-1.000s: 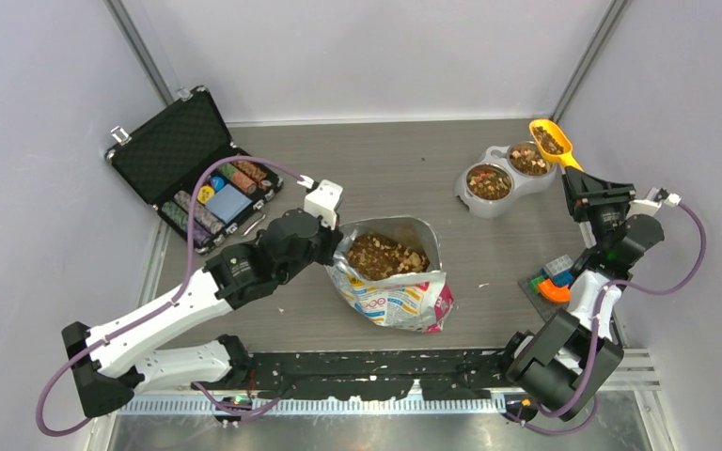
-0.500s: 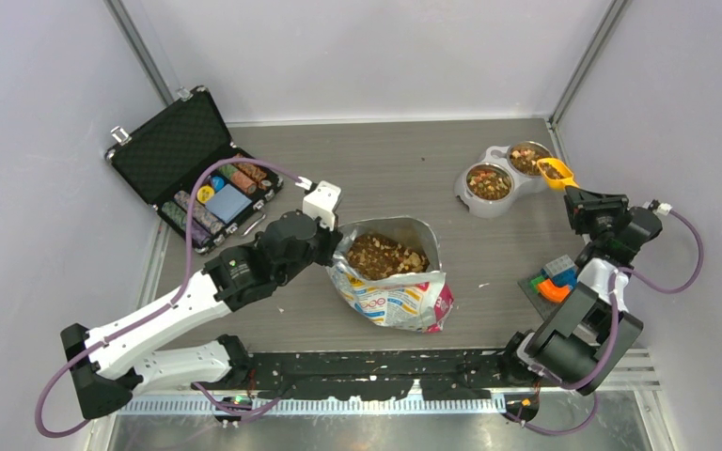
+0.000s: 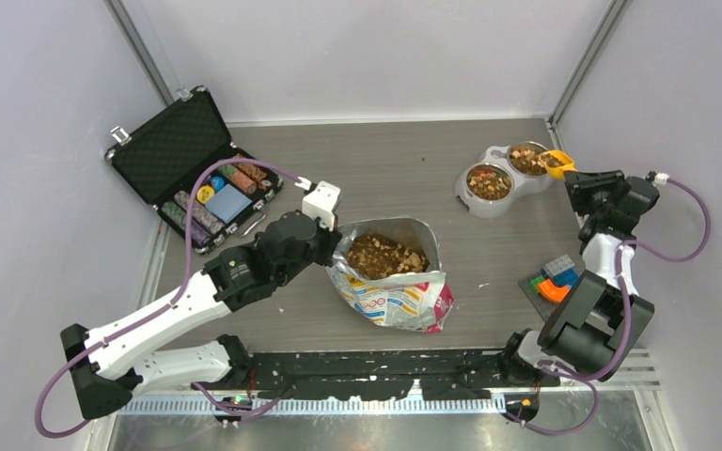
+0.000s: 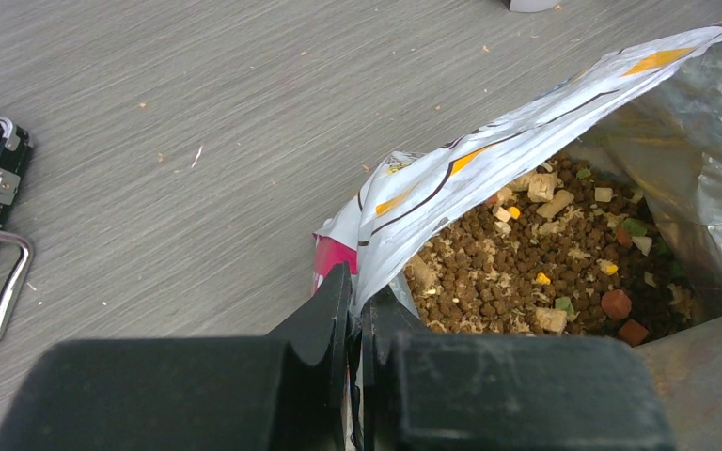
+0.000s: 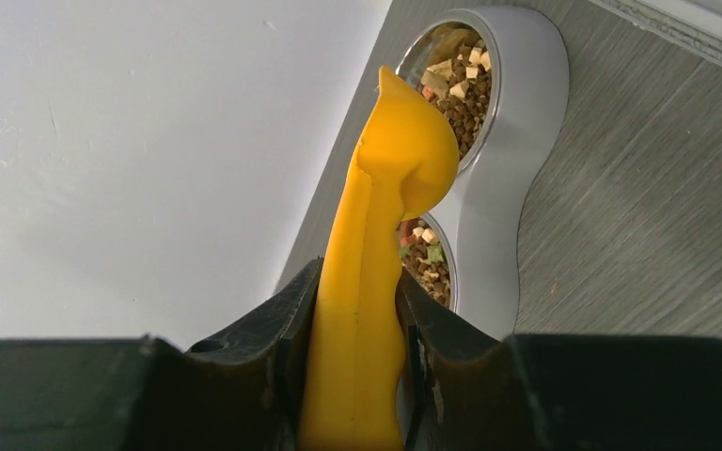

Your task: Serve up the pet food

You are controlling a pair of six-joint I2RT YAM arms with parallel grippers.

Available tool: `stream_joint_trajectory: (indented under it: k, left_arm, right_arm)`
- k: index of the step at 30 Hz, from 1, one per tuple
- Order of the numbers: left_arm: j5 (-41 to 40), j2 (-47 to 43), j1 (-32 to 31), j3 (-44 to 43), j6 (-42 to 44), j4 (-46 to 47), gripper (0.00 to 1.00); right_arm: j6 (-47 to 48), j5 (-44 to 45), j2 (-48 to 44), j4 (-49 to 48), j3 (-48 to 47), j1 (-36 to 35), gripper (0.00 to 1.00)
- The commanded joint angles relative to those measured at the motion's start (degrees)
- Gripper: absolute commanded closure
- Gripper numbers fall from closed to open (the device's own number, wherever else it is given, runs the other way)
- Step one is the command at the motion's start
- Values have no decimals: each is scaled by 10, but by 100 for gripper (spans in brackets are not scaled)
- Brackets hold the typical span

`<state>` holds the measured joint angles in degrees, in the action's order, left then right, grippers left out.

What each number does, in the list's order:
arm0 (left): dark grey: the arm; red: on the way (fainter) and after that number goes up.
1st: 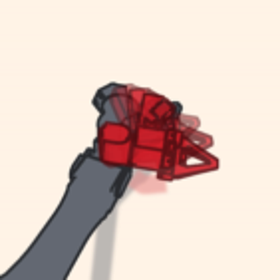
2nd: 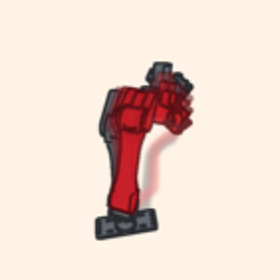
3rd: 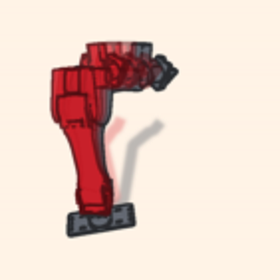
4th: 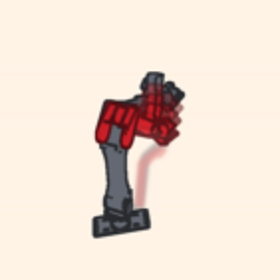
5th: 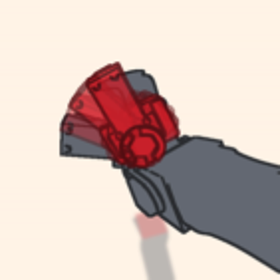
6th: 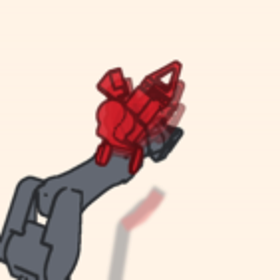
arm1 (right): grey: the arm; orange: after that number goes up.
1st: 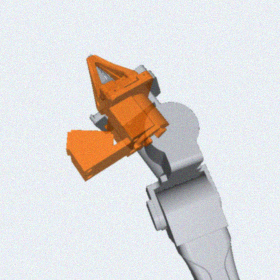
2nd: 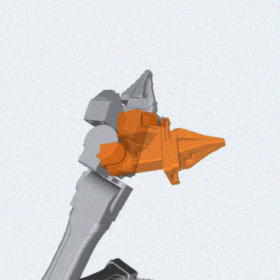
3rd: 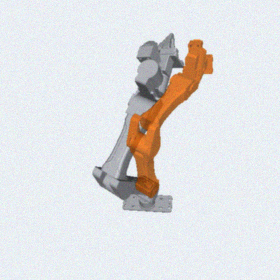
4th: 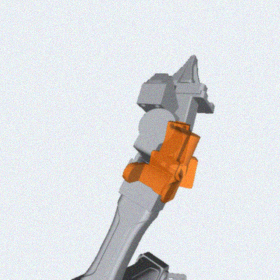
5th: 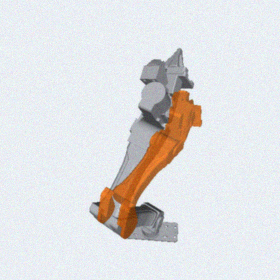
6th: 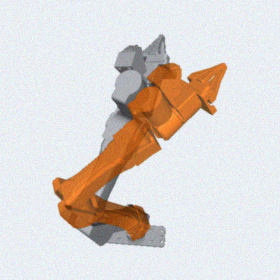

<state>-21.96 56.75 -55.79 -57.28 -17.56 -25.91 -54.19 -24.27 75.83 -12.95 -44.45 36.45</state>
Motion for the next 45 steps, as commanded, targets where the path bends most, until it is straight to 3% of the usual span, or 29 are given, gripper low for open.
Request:
stream_joint_trajectory:
  k: [1, 14, 45]
  left_arm:
    - [-62, -24, 6, -5, 15, 40, 100]
    - [-66, -20, 7, -7, 16, 40, 100]
    - [-73, -25, 7, -2, 20, 42, 100]
  right_arm:
    - [35, 53, 11, 31, -50, -11, 95]
    - [105, 99, 46, 155, -139, -47, 95]
    - [262, 329, 146, 442, -415, -191, 95]
